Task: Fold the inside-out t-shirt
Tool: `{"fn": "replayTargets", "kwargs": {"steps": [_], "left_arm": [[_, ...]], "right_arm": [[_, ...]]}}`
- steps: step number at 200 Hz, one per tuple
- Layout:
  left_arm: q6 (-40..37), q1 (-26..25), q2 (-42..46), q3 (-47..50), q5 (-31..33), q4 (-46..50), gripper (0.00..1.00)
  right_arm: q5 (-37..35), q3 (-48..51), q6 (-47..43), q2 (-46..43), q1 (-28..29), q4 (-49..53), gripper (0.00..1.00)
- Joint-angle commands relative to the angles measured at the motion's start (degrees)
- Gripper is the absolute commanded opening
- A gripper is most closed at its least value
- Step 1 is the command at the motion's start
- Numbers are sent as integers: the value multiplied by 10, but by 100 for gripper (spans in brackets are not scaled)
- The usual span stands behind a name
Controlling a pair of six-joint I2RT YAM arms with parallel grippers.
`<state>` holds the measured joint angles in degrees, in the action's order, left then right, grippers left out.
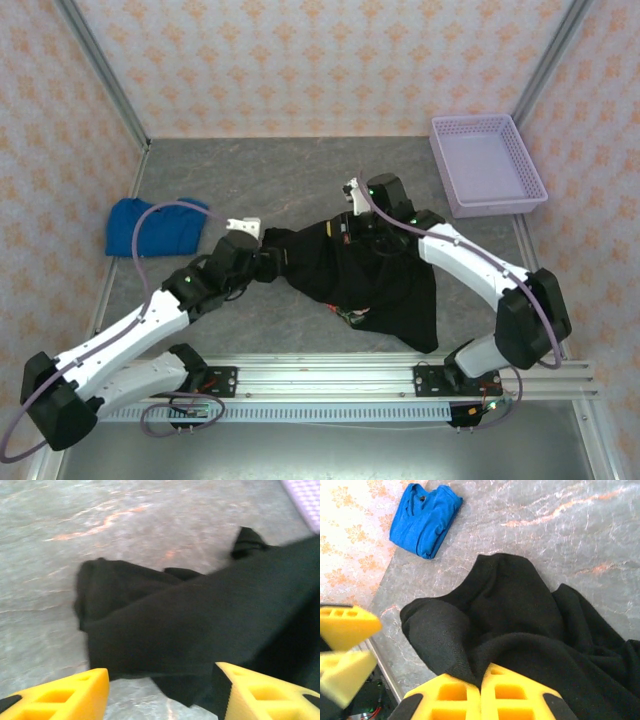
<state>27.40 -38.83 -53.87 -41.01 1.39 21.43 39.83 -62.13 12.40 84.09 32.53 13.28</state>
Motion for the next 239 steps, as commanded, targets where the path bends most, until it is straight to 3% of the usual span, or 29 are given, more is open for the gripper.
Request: {"fn": "replayTargets", "kwargs": {"steps": [1, 49, 72, 83, 91, 104, 118, 128, 143, 161, 178, 194, 221, 239], "left_arm": [[-25, -49, -14, 25, -13, -82, 59], [-96, -107, -184, -56, 14, -98, 63], [-110, -105, -253, -89, 108, -102, 63], [-123, -99, -286, -101, 119, -124, 63], [-130, -94, -310, -110, 117, -141, 60], [-134, -83, -344, -128, 111, -156, 47], [-136, -68, -359, -137, 65, -177, 27], [-135, -59, -352, -141, 16, -183, 0], [-129, -41, -313, -138, -98, -180, 0], [-81, -13, -251, -123, -263, -183, 0], [-34, -3, -209, -113, -323, -174, 0], [-15, 0, -187, -117, -338, -147, 0], [-1, 4, -174, -126, -345, -121, 0], [-3, 6, -174, -136, -348, -106, 0]], "right_arm": [[36, -22, 40, 11, -2, 12, 0], [32, -14, 48, 4, -10, 14, 0], [31, -5, 50, -4, -15, 15, 0], [31, 2, 49, -10, -17, 13, 0], [33, 6, 49, -13, -19, 13, 0], [35, 10, 44, -20, -26, 18, 0], [35, 19, 37, -32, -40, 25, 0], [22, 21, 27, -44, -50, 41, 0], [-91, 0, -15, -63, -52, 124, 0], [-321, -15, -30, -73, -43, 197, 10], [-436, -9, -51, -80, -4, 210, 25], [-444, 23, -78, -114, 40, 177, 37], [-330, 112, -96, -202, 89, 87, 51], [-328, 149, -89, -231, 121, 61, 59]]}}
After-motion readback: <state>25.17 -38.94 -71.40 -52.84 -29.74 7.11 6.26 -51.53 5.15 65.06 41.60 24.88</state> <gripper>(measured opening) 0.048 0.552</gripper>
